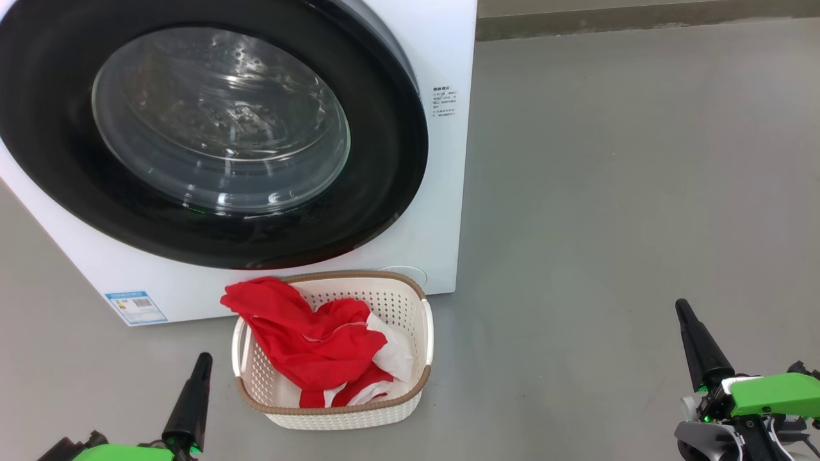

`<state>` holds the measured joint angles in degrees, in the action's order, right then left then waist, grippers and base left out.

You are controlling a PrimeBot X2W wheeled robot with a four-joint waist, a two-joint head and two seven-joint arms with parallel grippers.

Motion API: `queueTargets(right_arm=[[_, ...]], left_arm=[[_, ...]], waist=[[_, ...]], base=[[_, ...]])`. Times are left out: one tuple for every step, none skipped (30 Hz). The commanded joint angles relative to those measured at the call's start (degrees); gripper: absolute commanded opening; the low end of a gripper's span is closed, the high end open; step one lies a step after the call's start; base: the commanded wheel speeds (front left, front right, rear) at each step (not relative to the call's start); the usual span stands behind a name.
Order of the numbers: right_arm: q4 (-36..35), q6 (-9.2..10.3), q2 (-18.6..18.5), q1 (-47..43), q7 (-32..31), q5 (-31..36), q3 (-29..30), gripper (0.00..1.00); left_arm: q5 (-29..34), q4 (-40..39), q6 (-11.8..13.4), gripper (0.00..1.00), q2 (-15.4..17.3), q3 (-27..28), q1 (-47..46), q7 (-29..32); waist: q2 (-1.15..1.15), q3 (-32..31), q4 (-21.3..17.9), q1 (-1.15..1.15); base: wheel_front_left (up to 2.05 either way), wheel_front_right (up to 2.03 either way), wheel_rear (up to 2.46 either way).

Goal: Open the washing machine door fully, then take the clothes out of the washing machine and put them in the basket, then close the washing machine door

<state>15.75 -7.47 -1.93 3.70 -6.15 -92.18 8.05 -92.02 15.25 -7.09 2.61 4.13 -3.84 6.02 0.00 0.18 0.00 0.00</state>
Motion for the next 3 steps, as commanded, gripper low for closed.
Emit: queueTargets(right_arm=[[-1.73, -0.02, -0.95, 2.48, -0.34, 0.02, -1.53, 0.0], [-1.73, -0.02, -0.95, 2.48, -0.34, 0.02, -1.53, 0.0], [-1.73, -0.02, -0.95, 2.48, -0.34, 0.02, -1.53, 0.0]], left_arm=[[-0.35, -1.21, -0.4, 0.0, 0.48, 2.15, -2.33, 0.27], [-0.34, -1.21, -0.4, 0.0, 0.48, 2.15, -2.33, 0.28], [-0.34, -1.21, -0.4, 0.0, 0.47, 2.16, -2.33, 0.28]], waist=[[0.0, 0.0, 0.0, 0.0], [0.0, 0.0, 0.0, 0.0], [0.0, 0.0, 0.0, 0.0]], base=[[0.0, 0.0, 0.0], [0.0, 0.0, 0.0], [0.0, 0.0, 0.0]])
